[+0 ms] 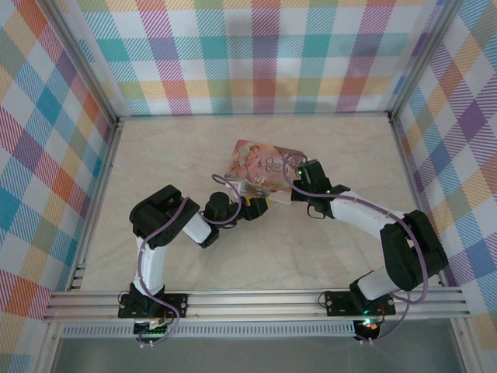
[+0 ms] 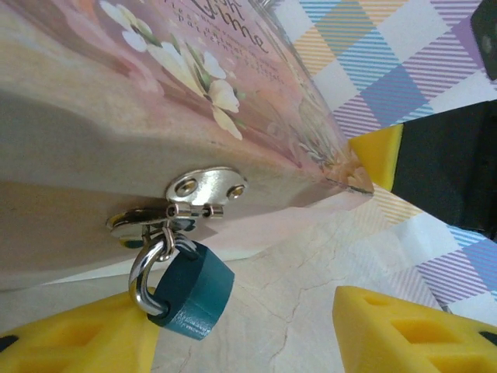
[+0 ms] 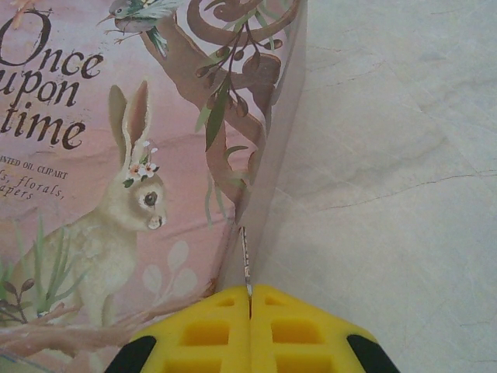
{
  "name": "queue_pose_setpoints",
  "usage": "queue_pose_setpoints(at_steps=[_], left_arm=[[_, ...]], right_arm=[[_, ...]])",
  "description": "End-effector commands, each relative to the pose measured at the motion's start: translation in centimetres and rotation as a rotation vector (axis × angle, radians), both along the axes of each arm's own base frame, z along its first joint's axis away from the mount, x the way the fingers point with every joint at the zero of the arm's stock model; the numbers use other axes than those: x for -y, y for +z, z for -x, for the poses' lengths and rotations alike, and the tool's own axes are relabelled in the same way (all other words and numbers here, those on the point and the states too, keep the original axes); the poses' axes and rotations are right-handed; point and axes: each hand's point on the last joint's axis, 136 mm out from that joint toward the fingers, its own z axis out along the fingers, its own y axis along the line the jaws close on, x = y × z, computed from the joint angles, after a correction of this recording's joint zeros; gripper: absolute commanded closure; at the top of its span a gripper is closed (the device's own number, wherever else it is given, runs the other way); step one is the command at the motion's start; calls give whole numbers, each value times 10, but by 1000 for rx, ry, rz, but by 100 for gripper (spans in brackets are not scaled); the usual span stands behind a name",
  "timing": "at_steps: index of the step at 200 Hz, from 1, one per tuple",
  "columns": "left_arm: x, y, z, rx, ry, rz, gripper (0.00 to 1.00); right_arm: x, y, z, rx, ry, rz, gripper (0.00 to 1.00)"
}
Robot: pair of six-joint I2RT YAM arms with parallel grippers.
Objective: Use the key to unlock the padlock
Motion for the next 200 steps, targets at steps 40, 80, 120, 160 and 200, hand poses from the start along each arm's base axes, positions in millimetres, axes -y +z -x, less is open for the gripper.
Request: queue_pose_setpoints(at_steps=[40, 80, 120, 160, 200], left_arm=[[-2, 15, 2, 45, -6, 47, 38], [-3, 4, -11, 26, 39, 0, 29], [11, 11, -14, 29, -12, 44, 35], [14, 7, -16, 16, -12, 42, 32], [3, 0, -15, -2, 24, 28, 39]], right_arm=[[-7, 9, -2, 24, 16, -23, 100], [-6, 10, 0, 27, 15, -21, 100], [-5, 8, 0, 22, 13, -18, 100], [-5, 8, 0, 23, 13, -16, 100], [-4, 8, 0, 22, 11, -12, 100]])
